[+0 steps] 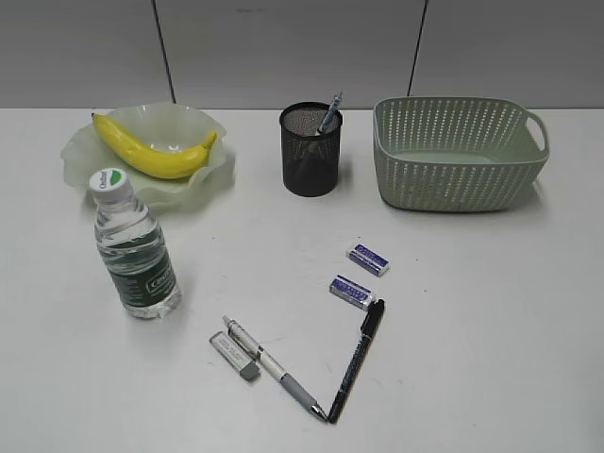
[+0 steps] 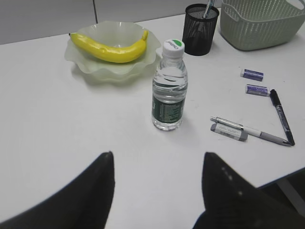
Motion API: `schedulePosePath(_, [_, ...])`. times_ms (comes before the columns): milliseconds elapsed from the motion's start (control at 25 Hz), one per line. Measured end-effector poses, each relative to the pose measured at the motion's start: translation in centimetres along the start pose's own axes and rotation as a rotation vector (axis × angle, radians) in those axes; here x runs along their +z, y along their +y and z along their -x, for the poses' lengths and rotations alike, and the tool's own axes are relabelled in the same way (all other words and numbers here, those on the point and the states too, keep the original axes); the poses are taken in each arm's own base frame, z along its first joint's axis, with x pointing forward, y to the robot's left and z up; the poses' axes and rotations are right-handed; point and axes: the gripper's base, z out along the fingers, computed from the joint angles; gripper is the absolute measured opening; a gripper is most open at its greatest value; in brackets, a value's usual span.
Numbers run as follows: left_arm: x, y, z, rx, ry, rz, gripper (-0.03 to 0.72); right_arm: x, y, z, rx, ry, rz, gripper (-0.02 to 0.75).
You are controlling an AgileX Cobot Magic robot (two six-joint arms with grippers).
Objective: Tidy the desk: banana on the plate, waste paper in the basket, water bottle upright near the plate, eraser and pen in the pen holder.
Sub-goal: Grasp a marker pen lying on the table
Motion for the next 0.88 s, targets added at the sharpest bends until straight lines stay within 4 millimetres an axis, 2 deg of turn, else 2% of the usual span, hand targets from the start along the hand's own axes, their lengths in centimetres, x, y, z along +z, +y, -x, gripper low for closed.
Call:
schedulePosePath(160, [0.0, 0.0, 0.0, 0.000, 0.000, 0.000, 0.436, -2.5, 0.4, -4.9, 0.007, -0.164, -0.002, 0.519])
schedulePosePath(400, [0.0, 0.0, 0.1, -0.002, -0.004, -0.005, 0.436, -4.5, 1.2, -11.0, 0.020, -0.467, 0.012, 0.519])
schedulePosePath(560, [0.6, -0.8, 2.7, -0.024, -0.093, -0.062, 0.436, -5.2, 1.2, -13.2, 0.019, -0.646, -0.018, 0.519])
schedulePosePath(680, [3.1, -1.7, 5.4, -0.059, -0.124, -0.116, 0.436, -5.1, 1.1, -13.1, 0.025, -0.648, -0.030, 0.519])
schedulePosePath(880, [10.9, -3.9, 8.3, -0.132, 0.045, -0.217, 0.436, -5.0, 1.0, -13.0, 0.026, -0.642, -0.037, 0.519])
